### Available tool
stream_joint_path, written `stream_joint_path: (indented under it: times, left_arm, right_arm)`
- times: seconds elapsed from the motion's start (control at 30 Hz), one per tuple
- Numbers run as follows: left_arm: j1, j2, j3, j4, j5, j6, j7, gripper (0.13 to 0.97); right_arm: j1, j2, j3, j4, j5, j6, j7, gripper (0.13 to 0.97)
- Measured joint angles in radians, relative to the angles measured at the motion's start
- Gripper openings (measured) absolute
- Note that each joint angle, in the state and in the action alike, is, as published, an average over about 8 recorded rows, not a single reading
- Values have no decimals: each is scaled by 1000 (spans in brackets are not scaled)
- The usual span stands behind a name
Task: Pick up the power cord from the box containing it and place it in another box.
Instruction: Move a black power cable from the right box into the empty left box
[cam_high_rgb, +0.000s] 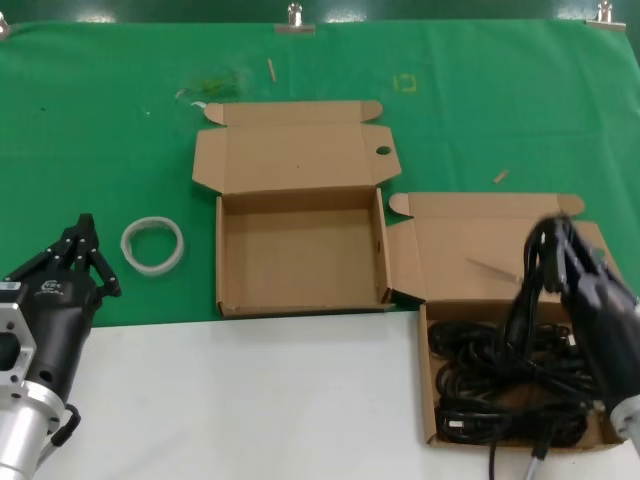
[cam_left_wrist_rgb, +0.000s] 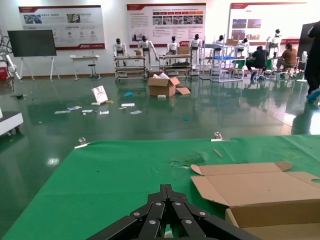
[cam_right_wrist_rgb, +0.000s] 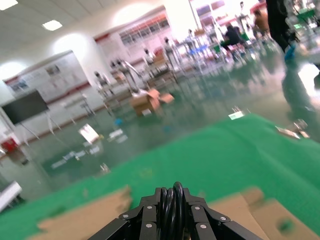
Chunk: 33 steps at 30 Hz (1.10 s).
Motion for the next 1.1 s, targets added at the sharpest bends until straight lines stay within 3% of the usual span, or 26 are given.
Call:
stream_joint_path:
  times: [0.27,0.43,0.83,1.1]
  left_arm:
    - [0,0,0,0,0,0,0,140]
    - [0,0,0,0,0,0,0,140]
    - [0,0,0,0,0,0,0,140]
    - [0,0,0,0,0,0,0,140]
  right_arm:
    - [34,0,-23,127,-74,14,61,211]
    - [165,-2,-99,75,-153,11,172,211]
    - [583,-7,-271,-448,-298,-110,458,211]
    - [739,-11,-267,-796,-360,-223,496,211]
